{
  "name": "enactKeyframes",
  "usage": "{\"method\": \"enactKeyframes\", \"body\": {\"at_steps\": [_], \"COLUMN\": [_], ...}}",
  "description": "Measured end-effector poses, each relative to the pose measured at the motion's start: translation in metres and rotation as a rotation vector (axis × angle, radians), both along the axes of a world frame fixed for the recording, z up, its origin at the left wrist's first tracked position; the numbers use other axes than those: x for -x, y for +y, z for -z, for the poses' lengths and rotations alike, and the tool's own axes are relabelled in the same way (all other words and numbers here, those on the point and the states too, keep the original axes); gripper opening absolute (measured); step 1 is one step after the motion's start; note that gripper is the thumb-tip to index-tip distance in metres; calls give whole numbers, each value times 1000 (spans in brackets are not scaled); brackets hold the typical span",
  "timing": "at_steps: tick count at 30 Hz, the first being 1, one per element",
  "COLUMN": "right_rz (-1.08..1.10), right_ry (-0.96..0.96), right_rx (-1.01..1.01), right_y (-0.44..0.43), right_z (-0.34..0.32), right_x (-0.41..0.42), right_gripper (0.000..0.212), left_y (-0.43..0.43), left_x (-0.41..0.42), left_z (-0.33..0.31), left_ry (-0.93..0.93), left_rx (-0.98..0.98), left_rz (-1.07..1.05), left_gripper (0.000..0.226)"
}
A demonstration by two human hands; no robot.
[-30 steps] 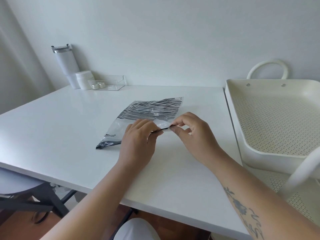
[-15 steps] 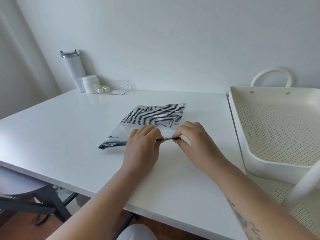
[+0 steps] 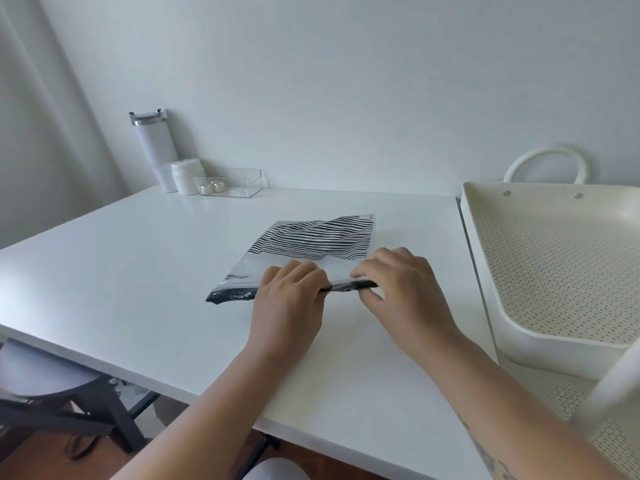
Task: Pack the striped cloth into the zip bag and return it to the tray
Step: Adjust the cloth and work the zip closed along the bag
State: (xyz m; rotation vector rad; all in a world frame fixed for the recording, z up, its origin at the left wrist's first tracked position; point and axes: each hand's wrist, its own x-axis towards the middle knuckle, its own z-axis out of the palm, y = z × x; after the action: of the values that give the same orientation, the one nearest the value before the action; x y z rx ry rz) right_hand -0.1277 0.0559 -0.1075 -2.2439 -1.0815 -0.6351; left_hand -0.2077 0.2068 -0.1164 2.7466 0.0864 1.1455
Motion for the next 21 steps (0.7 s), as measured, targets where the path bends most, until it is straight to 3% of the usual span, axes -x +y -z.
{"method": "enactKeyframes", "body": {"at_steps": [4,12,21], "right_rz": [11,134,97], "right_ry": [-105,-71,-112], "right_rx": [84,105,145], "right_y": [6,3,6], "right_z": [-2,-2,0], "right_x": [5,3,2], "right_gripper": [9,10,21], "left_y": [-1,1,2], "left_x": [1,1,3], "left_z": [1,0,3], "left_ry": [-27,15,16], "left_rx": [-47,-17,-21], "left_rz": [-2,-56,-58], "left_gripper": [12,18,15]}}
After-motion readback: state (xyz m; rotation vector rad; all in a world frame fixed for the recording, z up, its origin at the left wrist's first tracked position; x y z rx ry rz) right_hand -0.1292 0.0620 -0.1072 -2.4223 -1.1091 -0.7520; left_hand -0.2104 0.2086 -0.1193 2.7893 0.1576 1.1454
